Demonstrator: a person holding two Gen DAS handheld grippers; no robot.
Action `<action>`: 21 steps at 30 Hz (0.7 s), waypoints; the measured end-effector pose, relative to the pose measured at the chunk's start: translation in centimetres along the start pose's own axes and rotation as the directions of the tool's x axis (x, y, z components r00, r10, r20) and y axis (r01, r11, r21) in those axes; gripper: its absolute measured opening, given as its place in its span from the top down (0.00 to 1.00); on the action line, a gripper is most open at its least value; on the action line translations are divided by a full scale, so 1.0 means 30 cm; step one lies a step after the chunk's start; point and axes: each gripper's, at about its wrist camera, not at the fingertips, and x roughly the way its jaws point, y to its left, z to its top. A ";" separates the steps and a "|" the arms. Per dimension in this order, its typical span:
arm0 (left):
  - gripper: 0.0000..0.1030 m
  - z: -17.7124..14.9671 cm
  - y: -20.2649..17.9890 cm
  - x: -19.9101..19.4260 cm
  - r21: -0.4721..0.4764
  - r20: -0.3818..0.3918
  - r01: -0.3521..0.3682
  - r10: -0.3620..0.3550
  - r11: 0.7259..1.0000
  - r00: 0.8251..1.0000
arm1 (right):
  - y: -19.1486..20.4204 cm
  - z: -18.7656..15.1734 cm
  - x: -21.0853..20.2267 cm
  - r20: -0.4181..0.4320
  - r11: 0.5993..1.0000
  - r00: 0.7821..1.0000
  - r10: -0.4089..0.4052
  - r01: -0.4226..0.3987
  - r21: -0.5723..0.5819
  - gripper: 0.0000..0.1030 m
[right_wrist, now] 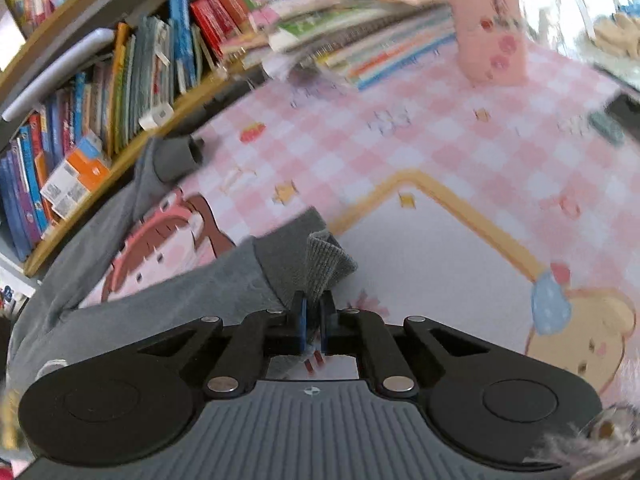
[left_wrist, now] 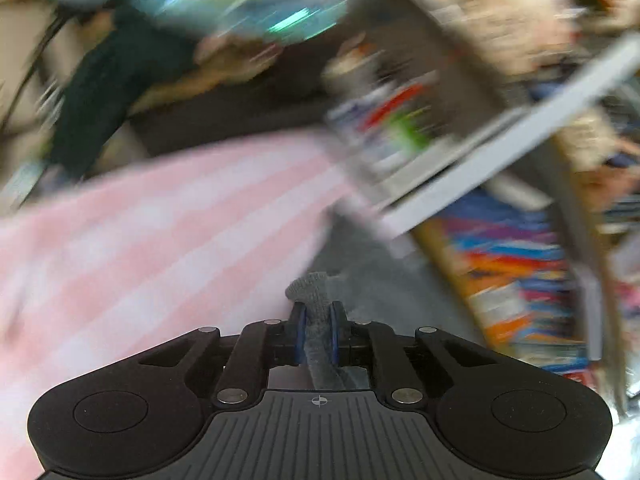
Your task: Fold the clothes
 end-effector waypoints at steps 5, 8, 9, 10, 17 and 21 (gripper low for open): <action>0.89 -0.055 0.052 0.010 -0.014 -0.032 -0.039 0.039 0.999 0.999 | -0.003 -0.015 -0.017 0.004 1.000 1.000 -0.004 0.004 -0.010 0.95; 0.89 -0.045 0.041 0.003 0.004 -0.037 -0.031 0.032 0.999 0.999 | 0.026 0.011 -0.071 0.068 0.999 0.997 0.023 -0.020 -0.045 0.95; 0.89 -0.042 0.039 0.002 0.007 -0.038 -0.023 0.023 1.000 0.999 | 0.040 0.020 -0.101 0.103 0.997 0.994 0.038 -0.031 -0.069 0.95; 0.88 -0.043 0.032 0.000 0.010 -0.040 -0.019 0.019 1.000 0.999 | 0.049 0.024 -0.125 0.126 0.996 0.991 0.044 -0.033 -0.087 0.95; 0.85 -0.065 0.042 -0.004 0.008 -0.056 -0.020 0.020 1.000 0.998 | -0.010 -0.022 -0.051 -0.010 0.995 0.997 -0.079 0.079 -0.056 0.94; 0.79 -0.062 0.049 0.000 -0.018 -0.056 -0.024 0.023 1.000 0.998 | 0.006 -0.021 -0.073 0.067 0.980 0.982 -0.179 0.184 -0.077 0.65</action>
